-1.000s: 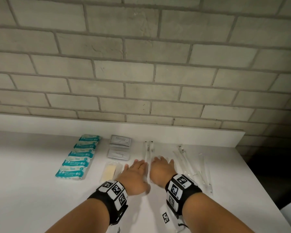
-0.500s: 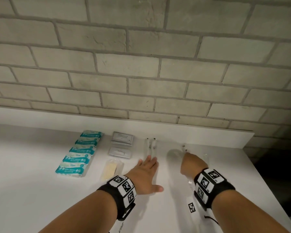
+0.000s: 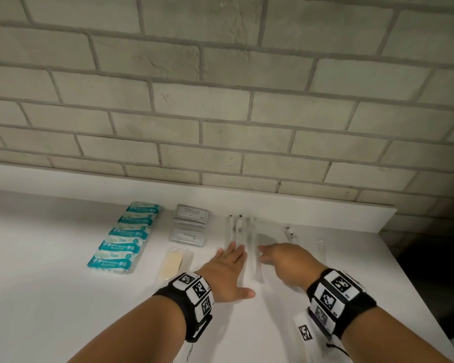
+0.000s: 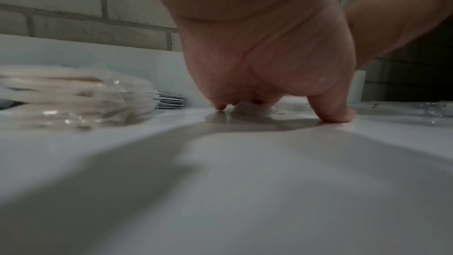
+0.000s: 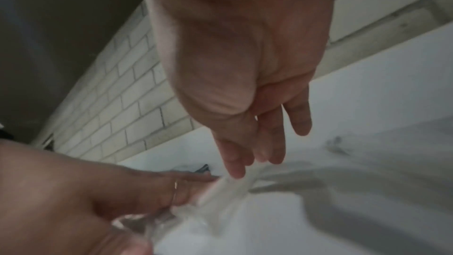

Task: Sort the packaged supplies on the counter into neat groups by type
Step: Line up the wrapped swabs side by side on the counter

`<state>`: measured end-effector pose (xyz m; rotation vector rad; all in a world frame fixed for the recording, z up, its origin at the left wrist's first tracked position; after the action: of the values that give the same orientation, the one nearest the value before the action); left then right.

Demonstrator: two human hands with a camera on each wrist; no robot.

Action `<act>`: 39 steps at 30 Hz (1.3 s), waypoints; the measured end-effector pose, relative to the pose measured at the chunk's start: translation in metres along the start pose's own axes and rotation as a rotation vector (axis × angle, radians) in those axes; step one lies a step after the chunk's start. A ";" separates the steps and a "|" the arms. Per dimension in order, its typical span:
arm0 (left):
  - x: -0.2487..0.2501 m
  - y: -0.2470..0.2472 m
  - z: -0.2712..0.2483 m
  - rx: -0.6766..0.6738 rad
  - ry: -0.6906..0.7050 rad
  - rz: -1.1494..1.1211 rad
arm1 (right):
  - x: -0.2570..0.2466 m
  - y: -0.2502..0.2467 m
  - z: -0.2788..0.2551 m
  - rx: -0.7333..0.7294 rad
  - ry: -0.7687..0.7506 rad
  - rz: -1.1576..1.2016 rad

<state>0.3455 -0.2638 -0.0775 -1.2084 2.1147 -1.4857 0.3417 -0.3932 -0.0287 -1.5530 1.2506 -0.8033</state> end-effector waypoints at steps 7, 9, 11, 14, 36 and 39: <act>0.002 -0.001 -0.001 -0.003 0.005 -0.013 | -0.009 0.002 0.002 0.071 0.065 0.109; 0.002 -0.001 -0.001 0.005 0.011 -0.026 | -0.017 0.006 0.004 0.042 0.110 0.174; 0.001 -0.001 -0.001 0.006 0.013 -0.040 | -0.019 0.007 0.010 0.042 0.201 0.209; 0.000 -0.001 0.001 0.006 0.007 -0.049 | -0.013 0.006 0.019 0.051 0.335 0.204; 0.001 -0.002 -0.002 -0.026 -0.009 -0.029 | -0.003 -0.020 -0.004 0.208 0.320 -0.146; 0.003 -0.004 -0.003 -0.025 -0.004 -0.046 | -0.022 0.004 -0.002 0.074 0.142 -0.049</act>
<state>0.3434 -0.2641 -0.0723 -1.2755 2.1226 -1.4787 0.3327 -0.3725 -0.0302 -1.4930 1.2736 -0.9955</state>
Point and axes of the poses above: each hand's wrist, its own z-axis towards the middle knuckle, its own y-axis out of the palm, x = y × z, the point moved 7 cm from there along z, towards the middle knuckle, and after that the axes turned 4 degrees about -x, right-handed, at the moved point
